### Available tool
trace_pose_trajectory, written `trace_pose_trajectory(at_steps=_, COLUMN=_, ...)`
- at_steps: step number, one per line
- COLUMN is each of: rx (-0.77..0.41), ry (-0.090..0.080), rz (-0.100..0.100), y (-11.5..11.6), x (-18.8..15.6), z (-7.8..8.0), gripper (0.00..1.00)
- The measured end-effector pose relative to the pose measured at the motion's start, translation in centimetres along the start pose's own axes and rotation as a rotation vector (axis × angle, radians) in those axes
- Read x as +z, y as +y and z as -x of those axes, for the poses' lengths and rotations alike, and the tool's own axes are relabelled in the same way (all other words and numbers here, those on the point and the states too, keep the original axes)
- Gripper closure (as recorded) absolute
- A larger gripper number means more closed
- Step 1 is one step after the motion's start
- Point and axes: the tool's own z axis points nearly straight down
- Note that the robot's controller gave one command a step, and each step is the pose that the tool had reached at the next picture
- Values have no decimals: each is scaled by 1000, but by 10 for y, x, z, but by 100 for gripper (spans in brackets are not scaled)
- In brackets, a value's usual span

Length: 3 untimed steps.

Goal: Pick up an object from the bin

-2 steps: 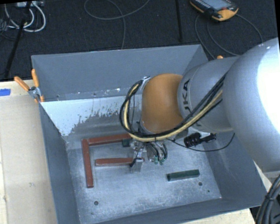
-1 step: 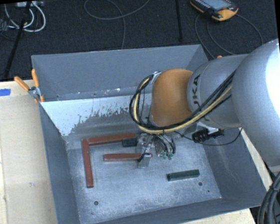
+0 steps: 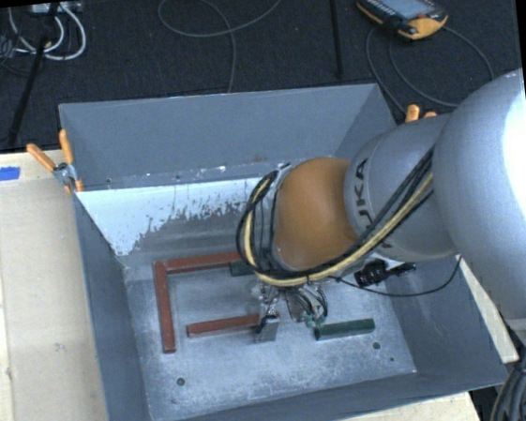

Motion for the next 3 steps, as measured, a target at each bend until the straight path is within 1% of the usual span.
trace_pose_trajectory(at_steps=1, rx=-33, ry=2, rz=1, y=10, x=0, z=-11, gripper=100)
trace_pose_trajectory(at_steps=2, rx=-68, ry=6, rz=1, y=14, x=-25, z=-35, gripper=100)
trace_pose_trajectory(at_steps=3, rx=-185, ry=-2, rz=3, y=2, x=-16, z=-8, gripper=100)
